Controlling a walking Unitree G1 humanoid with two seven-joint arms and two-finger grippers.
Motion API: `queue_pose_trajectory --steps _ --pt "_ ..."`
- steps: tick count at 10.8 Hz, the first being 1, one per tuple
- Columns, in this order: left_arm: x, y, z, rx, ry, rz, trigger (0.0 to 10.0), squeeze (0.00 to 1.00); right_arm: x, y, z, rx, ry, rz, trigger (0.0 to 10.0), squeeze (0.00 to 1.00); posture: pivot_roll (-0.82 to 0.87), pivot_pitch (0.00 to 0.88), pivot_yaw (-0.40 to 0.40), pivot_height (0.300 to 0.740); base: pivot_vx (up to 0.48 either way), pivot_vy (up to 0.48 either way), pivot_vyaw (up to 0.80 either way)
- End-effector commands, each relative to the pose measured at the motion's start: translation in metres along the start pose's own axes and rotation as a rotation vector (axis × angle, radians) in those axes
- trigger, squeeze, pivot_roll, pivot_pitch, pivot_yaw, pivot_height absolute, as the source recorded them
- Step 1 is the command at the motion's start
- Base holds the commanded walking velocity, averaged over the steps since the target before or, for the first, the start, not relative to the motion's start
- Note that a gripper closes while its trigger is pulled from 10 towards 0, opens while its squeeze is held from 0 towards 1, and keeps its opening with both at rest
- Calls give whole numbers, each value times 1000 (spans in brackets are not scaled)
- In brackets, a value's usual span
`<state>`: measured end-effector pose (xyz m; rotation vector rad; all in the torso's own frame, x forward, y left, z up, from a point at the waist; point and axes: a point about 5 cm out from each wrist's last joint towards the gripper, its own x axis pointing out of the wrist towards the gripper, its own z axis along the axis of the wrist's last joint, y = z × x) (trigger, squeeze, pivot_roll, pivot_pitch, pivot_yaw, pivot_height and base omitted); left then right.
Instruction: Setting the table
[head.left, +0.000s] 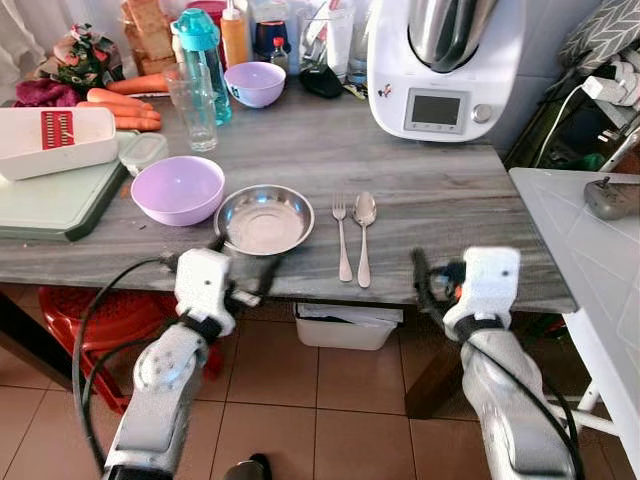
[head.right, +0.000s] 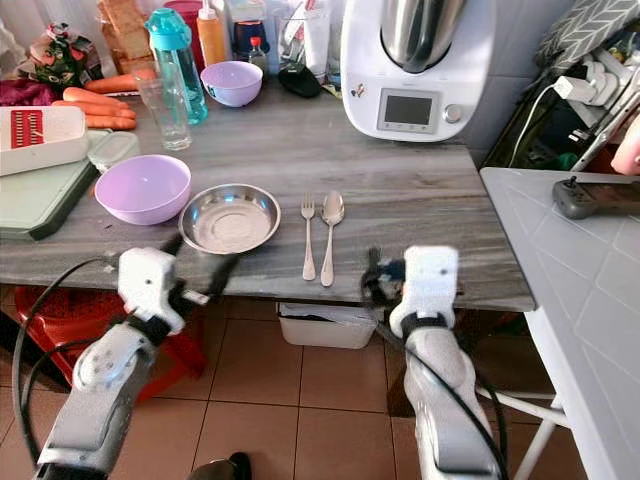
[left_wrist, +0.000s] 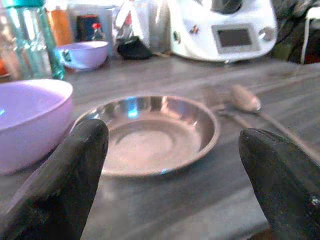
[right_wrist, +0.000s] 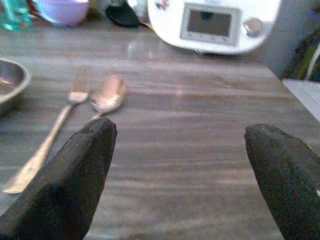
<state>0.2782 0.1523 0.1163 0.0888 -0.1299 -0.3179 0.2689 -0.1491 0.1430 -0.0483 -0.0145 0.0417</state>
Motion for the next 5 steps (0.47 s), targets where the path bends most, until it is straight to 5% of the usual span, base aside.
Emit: queue_pose_trajectory --steps 1,3,5 --pt "-8 3 -2 40 12 45 10000 0 -7 0 10 -2 -61 44 10000 0 78 56 -19 740 0 0 0" --pt "-22 8 -6 87 35 119 10000 0 -14 -11 -4 16 24 -37 10000 0 80 49 -23 740 0 0 0" --pt "-30 10 -10 113 66 187 10000 0 -19 -9 -3 -26 -31 -13 10000 0 82 41 -22 740 0 0 0"
